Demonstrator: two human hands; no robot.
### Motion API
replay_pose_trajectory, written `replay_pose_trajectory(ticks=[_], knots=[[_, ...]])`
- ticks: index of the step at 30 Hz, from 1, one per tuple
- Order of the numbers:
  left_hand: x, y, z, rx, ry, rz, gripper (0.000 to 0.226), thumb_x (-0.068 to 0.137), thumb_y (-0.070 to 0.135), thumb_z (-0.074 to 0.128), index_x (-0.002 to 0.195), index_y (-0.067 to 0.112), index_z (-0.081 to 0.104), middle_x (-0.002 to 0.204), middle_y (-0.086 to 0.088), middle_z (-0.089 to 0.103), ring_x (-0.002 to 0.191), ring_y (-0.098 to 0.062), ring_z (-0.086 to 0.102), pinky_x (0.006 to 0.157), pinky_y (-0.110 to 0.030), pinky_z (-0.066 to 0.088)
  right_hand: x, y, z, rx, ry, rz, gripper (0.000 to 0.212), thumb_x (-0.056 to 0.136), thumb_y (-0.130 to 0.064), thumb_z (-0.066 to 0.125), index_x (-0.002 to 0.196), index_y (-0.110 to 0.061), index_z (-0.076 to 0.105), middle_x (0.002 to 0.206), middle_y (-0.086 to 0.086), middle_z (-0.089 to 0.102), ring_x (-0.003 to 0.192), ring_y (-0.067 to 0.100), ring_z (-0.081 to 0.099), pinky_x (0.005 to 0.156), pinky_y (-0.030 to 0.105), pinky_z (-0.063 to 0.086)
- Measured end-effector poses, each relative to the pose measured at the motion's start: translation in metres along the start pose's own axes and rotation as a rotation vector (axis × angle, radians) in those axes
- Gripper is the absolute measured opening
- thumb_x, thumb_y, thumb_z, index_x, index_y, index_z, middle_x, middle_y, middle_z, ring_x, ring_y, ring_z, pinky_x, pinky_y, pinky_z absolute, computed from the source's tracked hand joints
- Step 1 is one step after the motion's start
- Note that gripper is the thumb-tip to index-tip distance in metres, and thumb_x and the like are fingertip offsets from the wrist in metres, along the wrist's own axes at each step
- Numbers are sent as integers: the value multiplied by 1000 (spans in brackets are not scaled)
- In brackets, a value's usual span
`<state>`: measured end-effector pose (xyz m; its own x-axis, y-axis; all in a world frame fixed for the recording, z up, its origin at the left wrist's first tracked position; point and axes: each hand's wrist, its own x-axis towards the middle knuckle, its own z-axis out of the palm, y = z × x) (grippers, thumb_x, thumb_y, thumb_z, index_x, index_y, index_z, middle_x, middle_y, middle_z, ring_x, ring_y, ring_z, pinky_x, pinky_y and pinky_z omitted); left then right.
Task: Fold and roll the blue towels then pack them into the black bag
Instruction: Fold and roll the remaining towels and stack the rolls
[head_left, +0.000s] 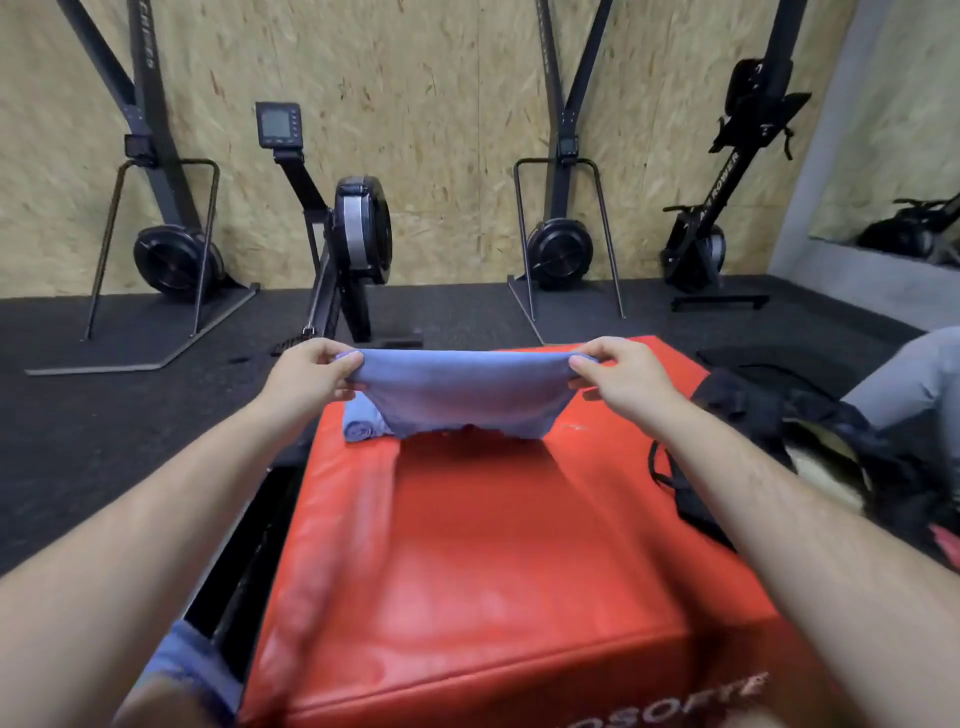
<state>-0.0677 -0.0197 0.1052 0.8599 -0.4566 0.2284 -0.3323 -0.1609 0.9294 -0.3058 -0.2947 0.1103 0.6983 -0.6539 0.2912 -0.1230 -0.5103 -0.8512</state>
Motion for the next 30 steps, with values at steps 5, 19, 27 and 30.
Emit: replay_pose_trajectory(ticks=[5, 19, 27, 30], knots=[[-56, -91, 25, 3, -91, -184, 9, 97, 12, 63, 88, 10, 62, 77, -13, 63, 57, -14, 68, 56, -22, 58, -59, 84, 32, -79, -71, 114, 7, 96, -11, 62, 96, -11, 69, 85, 10, 70, 71, 21, 70, 67, 37, 59], [-108, -128, 56, 492, -292, -212, 30, 90, 32, 70, 69, 14, 59, 63, -2, 64, 56, -16, 52, 56, -29, 39, -111, 146, 41, -437, -321, 199, 33, 90, -41, 61, 70, -16, 70, 71, -1, 72, 79, 23, 68, 77, 35, 51], [-96, -142, 117, 762, -335, 175, 36, 92, 47, 59, 123, 30, 61, 140, -1, 51, 132, -22, 46, 109, -43, 37, -98, 119, 110, -888, -331, -106, 47, 93, -44, 51, 137, -25, 52, 147, 5, 45, 139, 29, 34, 112, 40, 30], [-95, -144, 132, 878, -392, 151, 59, 93, 62, 48, 147, 39, 41, 164, 3, 22, 152, -23, 16, 121, -50, 17, -92, 122, 132, -869, -428, -67, 63, 100, -51, 38, 156, -25, 26, 165, 6, 15, 153, 29, 7, 123, 45, 11]])
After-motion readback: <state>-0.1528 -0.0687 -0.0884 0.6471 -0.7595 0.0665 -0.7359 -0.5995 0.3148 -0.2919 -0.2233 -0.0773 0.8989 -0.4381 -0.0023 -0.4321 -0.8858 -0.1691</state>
